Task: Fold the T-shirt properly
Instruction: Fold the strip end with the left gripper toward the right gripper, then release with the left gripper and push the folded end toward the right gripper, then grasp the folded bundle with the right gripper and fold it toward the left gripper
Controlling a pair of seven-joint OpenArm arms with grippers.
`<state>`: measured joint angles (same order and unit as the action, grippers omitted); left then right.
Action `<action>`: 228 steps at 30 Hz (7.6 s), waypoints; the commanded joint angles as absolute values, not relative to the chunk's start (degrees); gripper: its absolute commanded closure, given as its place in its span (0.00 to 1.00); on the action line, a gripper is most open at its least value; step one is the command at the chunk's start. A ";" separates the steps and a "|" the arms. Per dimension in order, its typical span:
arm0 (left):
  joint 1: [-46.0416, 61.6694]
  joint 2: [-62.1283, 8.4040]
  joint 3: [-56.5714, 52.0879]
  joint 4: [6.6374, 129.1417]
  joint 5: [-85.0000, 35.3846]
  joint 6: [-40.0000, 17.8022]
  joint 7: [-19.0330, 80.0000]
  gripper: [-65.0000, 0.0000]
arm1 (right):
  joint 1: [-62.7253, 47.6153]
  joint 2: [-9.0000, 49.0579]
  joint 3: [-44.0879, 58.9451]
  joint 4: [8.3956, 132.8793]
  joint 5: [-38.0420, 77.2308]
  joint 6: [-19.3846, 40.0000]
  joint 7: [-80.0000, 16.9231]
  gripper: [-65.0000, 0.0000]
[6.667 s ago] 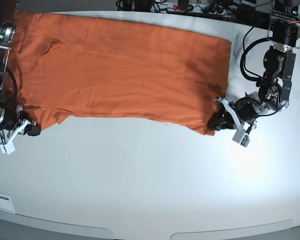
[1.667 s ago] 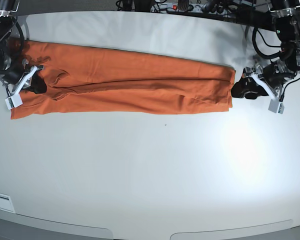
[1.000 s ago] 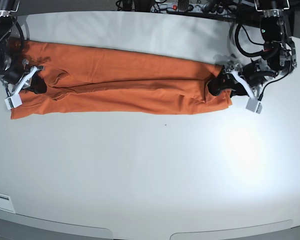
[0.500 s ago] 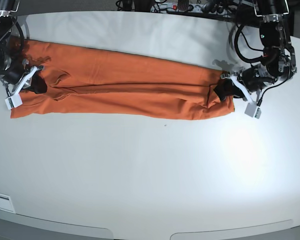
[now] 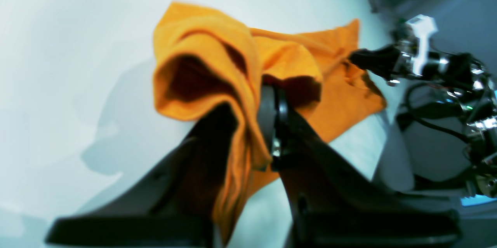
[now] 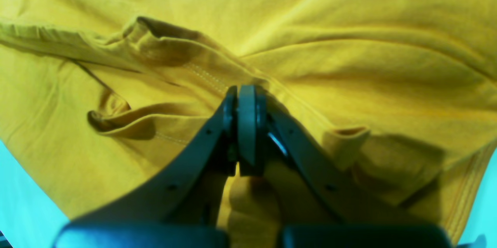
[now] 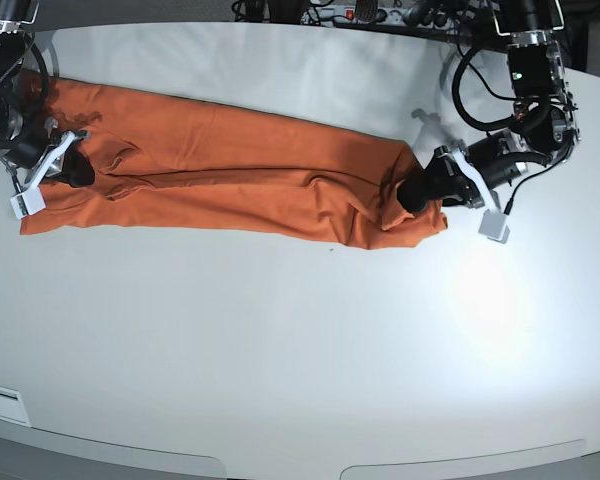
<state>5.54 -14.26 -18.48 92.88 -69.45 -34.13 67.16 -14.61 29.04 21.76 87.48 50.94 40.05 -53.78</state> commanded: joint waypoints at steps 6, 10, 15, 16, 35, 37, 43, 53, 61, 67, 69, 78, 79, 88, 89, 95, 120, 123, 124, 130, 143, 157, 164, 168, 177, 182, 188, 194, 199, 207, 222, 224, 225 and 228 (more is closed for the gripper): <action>4.89 -8.34 -18.87 93.73 -71.46 -35.05 66.48 1.00 | -14.46 30.20 22.22 88.14 50.50 40.00 -54.68 1.00; 4.89 -3.42 -17.93 93.73 -71.44 -36.38 66.46 1.00 | -14.46 30.20 22.22 88.14 50.52 40.00 -55.07 1.00; 4.89 1.93 -12.99 93.73 -68.79 -38.22 64.25 1.00 | -14.46 30.20 22.22 88.14 50.52 40.00 -55.09 1.00; 4.89 2.66 -11.62 93.73 -67.22 -38.22 62.78 1.00 | -14.46 30.22 22.22 88.14 50.52 40.00 -55.09 1.00; 4.73 9.00 2.98 93.73 -56.36 -39.44 55.24 0.38 | -14.44 30.37 22.20 88.14 51.18 40.00 -56.38 1.00; 4.73 9.00 2.98 93.73 -56.36 -39.48 55.24 0.38 | -14.44 30.37 22.20 88.14 51.18 40.00 -56.38 1.00; 4.71 9.00 2.98 93.73 -54.63 -39.48 54.22 0.83 | -14.44 30.37 22.20 88.14 51.18 40.00 -56.38 1.00; 4.75 9.00 2.98 93.10 -30.65 -29.85 45.89 1.00 | -14.26 30.39 22.20 88.14 51.51 40.00 -56.12 1.00; 4.73 7.99 2.98 83.64 -27.18 -28.56 42.04 1.00 | -12.08 31.33 22.65 88.14 59.88 40.00 -56.38 0.94; 4.73 5.43 2.94 83.26 -27.22 -26.35 42.19 1.00 | -6.00 31.68 28.95 88.14 65.47 40.00 -59.33 0.57; 4.73 4.40 2.94 83.29 -27.22 -26.28 42.28 1.00 | -4.14 31.73 32.69 88.14 66.17 40.00 -63.33 0.51; 4.73 0.14 2.94 83.68 -27.24 -26.24 42.46 1.00 | -12.91 34.13 40.60 87.90 62.15 40.00 -66.67 0.50; 4.75 -0.05 2.94 83.66 -27.24 -26.24 42.46 1.00 | -14.15 34.15 41.39 87.90 62.72 40.00 -66.70 0.50; 4.73 -1.26 2.94 84.53 -27.94 -26.26 43.68 1.00 | -18.24 34.00 42.74 82.26 67.11 40.00 -65.69 0.50; 4.73 -1.26 2.94 84.79 -28.05 -26.26 43.72 1.00 | -18.24 33.98 42.74 80.40 68.27 40.00 -65.69 0.50; 4.73 -1.23 2.94 85.41 -29.43 -26.28 43.75 1.00 | -18.11 33.95 42.68 72.12 75.13 40.00 -69.60 0.50; 4.25 -1.10 2.98 85.41 -30.74 -26.57 44.64 1.00 | -14.28 27.05 31.05 71.59 77.21 40.00 -68.62 0.62; 3.90 -1.13 2.98 85.45 -31.38 -27.57 44.69 1.00 | -14.28 26.83 31.14 71.61 74.28 40.00 -67.26 1.00; 3.73 -1.15 2.92 85.54 -32.21 -28.29 44.82 1.00 | -14.28 26.85 31.29 71.61 74.30 40.00 -66.78 1.00; 1.65 -1.13 2.87 88.95 -44.56 -37.36 49.80 1.00 | -14.31 28.36 34.02 74.96 70.30 40.00 -66.19 1.00; -1.61 -1.15 2.83 96.71 -55.68 -40.00 60.01 0.89 | -14.46 33.69 34.57 99.31 55.22 37.78 -65.52 1.00; -1.56 -2.57 -0.64 96.64 -50.85 -40.00 59.16 0.89 | -14.74 23.53 34.48 119.04 73.14 36.03 -68.82 1.00; -1.23 -3.18 -0.86 96.64 -50.85 -40.00 59.16 0.89 | -14.72 17.15 31.07 119.04 74.96 37.34 -68.90 1.00; -1.06 -3.18 -0.89 96.64 -50.78 -40.00 59.16 0.89 | -14.72 16.84 27.99 119.07 74.83 37.32 -71.26 1.00; -0.32 -3.16 -0.89 96.64 -50.87 -40.00 58.74 0.89 | -14.55 16.80 21.80 119.04 78.85 40.00 -71.16 1.00; -0.32 -3.16 -0.89 96.64 -50.87 -40.00 58.74 0.89 | -14.44 16.80 15.40 119.04 75.33 40.00 -68.95 1.00; -0.30 -3.16 -0.89 96.64 -50.87 -40.00 58.76 0.89 | -14.44 16.80 7.05 119.04 61.76 40.00 -58.67 1.00; -0.32 -3.20 -0.89 96.64 -51.27 -40.00 58.76 0.89 | -14.41 16.03 -2.52 118.87 51.64 40.00 -54.22 1.00; -0.40 -3.22 -0.93 96.64 -51.42 -40.00 58.78 0.89 | -13.37 11.68 -7.70 118.87 45.17 39.57 -52.56 0.60; -0.82 -5.72 -8.03 96.64 -51.70 -40.00 58.76 0.89 | -6.94 10.17 -9.82 118.87 38.00 37.95 -55.13 0.42; -0.45 -15.42 -15.03 96.64 -57.74 -40.00 60.10 0.89 | -5.89 11.25 -5.76 125.62 44.95 40.00 -58.22 0.42; -0.47 -15.42 -15.03 96.64 -57.74 -40.00 60.10 0.89 | -6.92 12.86 -3.53 127.81 44.95 40.00 -59.29 0.42; -0.47 -15.59 -15.03 96.64 -57.71 -40.00 60.07 0.89 | -7.77 13.69 -2.57 128.68 44.97 40.00 -59.64 0.42; -0.49 -16.36 -15.03 96.64 -57.74 -40.00 60.05 0.89 | -11.53 15.75 0.10 130.82 44.99 40.00 -59.90 0.42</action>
